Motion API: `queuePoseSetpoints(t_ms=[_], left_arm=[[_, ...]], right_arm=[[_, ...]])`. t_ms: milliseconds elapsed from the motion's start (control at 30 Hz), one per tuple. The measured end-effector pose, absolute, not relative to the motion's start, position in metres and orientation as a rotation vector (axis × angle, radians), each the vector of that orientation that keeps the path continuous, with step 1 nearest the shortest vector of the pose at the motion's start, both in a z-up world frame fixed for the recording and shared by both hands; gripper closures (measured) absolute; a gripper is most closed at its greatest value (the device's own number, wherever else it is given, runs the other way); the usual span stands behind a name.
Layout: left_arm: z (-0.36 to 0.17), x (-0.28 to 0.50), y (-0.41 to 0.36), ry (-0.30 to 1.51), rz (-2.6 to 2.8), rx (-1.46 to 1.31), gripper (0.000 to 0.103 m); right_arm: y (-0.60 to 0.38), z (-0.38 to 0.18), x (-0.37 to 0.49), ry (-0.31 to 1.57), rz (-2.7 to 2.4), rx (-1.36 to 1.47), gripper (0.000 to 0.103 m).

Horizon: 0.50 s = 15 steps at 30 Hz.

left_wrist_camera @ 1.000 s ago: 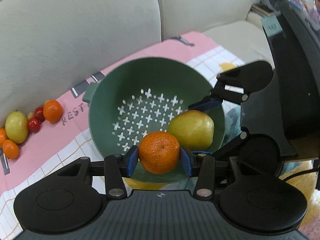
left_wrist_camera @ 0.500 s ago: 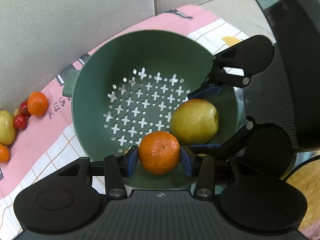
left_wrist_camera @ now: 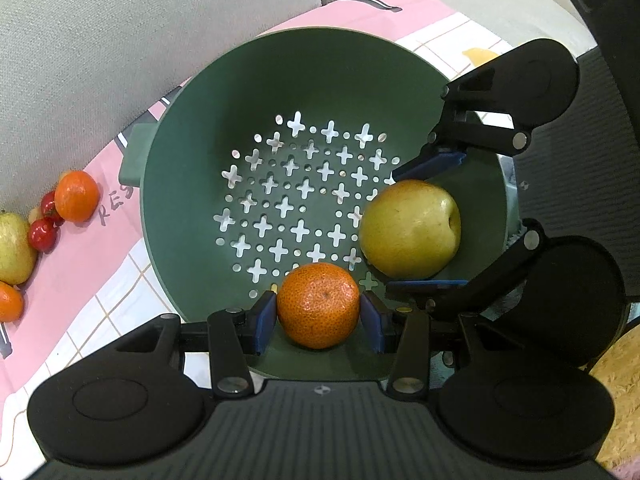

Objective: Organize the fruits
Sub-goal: 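Open both grippers to drop the tangerine and pear into the colander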

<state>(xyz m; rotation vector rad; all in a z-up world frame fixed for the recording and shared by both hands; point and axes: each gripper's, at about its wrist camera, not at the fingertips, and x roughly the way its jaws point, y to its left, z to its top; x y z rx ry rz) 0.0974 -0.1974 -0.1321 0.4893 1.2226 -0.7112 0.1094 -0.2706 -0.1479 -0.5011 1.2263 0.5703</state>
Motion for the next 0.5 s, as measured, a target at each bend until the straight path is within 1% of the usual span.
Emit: queuePoseSetpoints(t_ms=[333, 467, 500], left_arm=[[-0.1325, 0.0979, -0.2004, 1.232, -0.707, 0.486, 0.05], [-0.1272, 0.0946, -0.2002, 1.222, -0.715, 0.494, 0.046], [-0.1252, 0.0937, -0.1994, 1.217, -0.717, 0.493, 0.046]], right_arm=[[-0.2722, -0.1455, 0.1111, 1.242, 0.58, -0.523, 0.04], [-0.2739, -0.142, 0.1104, 1.259, 0.59, -0.518, 0.039], [-0.2744, -0.1404, 0.1105, 1.259, 0.586, -0.521, 0.037]])
